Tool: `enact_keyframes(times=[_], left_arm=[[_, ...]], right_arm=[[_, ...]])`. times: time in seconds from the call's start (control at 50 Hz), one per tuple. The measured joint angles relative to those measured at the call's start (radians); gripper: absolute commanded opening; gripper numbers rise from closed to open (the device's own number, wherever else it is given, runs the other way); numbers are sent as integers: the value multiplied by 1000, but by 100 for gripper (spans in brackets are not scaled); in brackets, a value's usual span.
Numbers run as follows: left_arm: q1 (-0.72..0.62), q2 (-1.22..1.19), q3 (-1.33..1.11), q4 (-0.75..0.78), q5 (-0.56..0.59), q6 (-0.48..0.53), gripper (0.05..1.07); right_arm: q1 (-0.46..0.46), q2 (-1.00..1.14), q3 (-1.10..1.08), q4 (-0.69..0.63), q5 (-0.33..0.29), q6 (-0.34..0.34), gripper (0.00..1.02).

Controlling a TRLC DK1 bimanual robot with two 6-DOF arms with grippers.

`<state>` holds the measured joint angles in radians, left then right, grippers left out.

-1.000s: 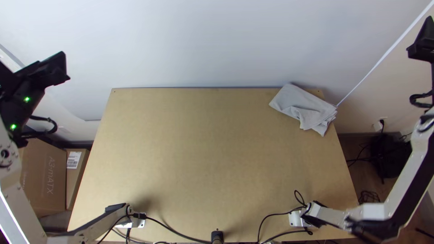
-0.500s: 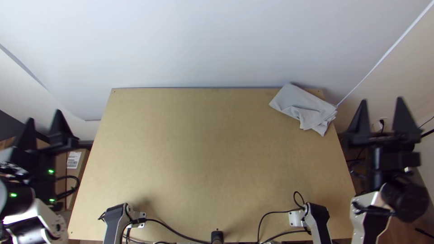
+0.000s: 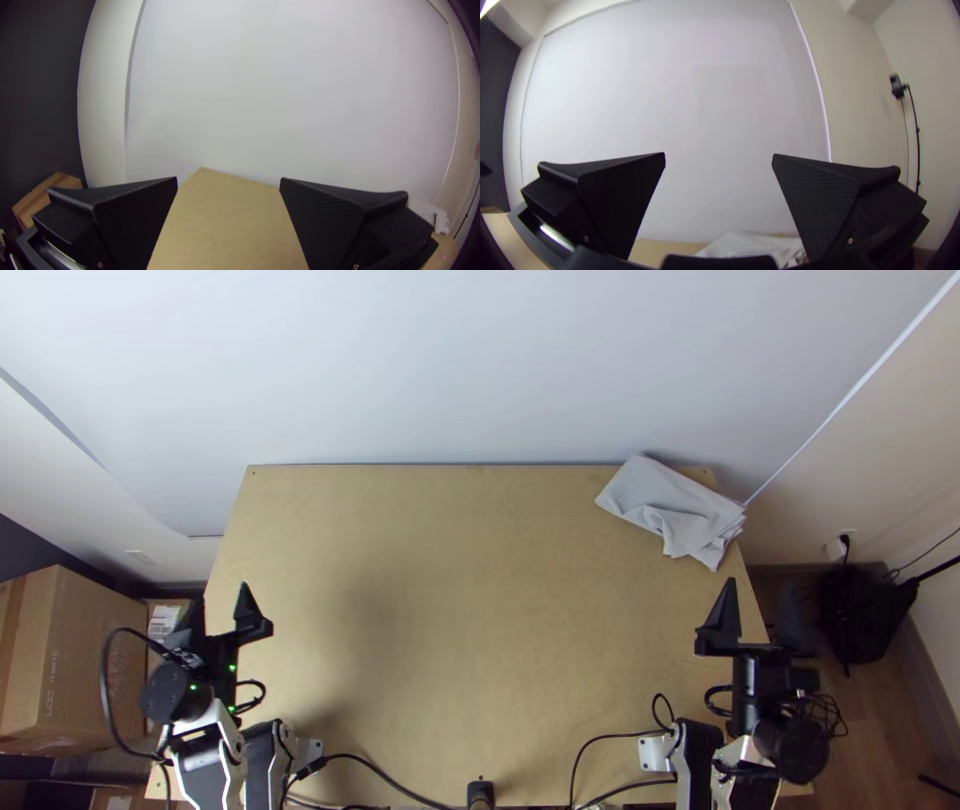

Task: Fold the t-shirt

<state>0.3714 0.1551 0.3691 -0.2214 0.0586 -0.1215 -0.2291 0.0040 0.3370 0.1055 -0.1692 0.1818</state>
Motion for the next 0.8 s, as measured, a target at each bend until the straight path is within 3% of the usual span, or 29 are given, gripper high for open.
enact_keyframes(times=[0.14,0.38,0.66,0.8], left_arm=[[-41,-129,-133,-8,0,3,103],[-42,-147,-236,50,0,20,103],[-42,-150,-275,79,-3,71,103],[-35,-150,-275,74,-3,97,103]], right_arm=[[0,-2,-53,-125,24,66,98],[42,-3,-171,-197,24,159,98],[65,-3,-250,-243,24,169,98],[61,-3,-271,-257,25,120,98]])
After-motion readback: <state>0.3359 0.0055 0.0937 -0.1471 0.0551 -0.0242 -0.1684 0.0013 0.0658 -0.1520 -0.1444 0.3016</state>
